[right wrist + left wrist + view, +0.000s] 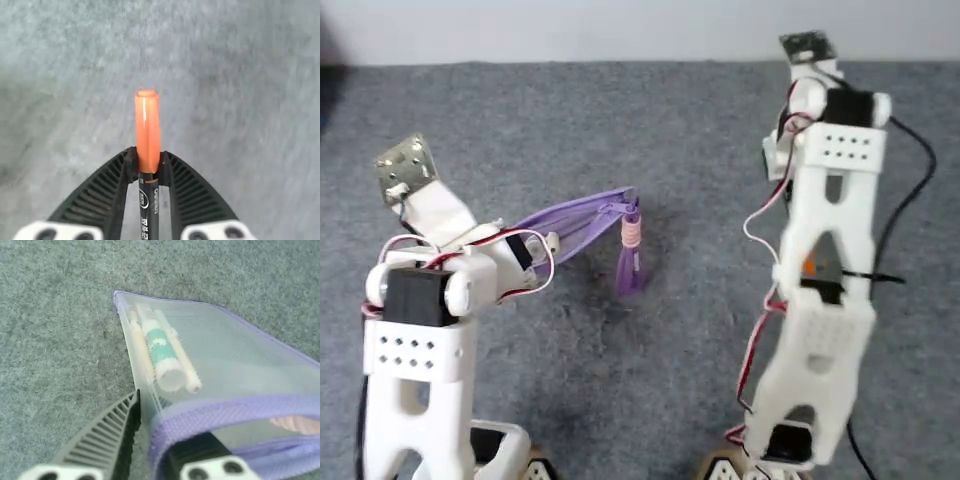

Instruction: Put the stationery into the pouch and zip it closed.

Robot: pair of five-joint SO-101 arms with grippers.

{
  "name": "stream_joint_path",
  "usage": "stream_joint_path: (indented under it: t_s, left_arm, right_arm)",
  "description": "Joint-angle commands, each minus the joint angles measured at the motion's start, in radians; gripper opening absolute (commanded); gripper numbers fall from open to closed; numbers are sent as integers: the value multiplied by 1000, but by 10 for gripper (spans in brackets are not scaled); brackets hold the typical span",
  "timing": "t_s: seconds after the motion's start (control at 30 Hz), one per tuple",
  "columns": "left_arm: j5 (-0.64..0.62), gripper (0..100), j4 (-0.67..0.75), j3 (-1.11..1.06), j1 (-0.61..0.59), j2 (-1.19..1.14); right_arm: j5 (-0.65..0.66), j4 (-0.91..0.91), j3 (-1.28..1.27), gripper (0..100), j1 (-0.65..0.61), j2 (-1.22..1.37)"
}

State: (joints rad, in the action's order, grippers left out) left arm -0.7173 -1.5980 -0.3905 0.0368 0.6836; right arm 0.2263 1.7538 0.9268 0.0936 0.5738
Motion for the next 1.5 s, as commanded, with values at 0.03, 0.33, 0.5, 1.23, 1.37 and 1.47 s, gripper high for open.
stream_joint_path:
  t_s: [0.03,0.33,0.5,1.23,1.37,1.47]
  left_arm:
    - [-8,13,29,5,-5,5]
    - [-8,13,29,5,-5,5]
    - [-8,13,29,5,-5,5]
    - [-8,13,26,2,-5,5]
    - [-8,13,28,2,-5,5]
    - [-8,13,28,2,-5,5]
  right_arm:
    - [-74,42,-394,8,-22,-421]
    - [-265,38,-735,8,-240,-972]
    - [-420,-41,-767,8,-435,-1142]
    - [-370,-1317,-1326,8,-842,-1415]
    - [-245,-1561,-1452,8,-851,-1414]
    - [-201,-1678,-1537,8,-851,-1412]
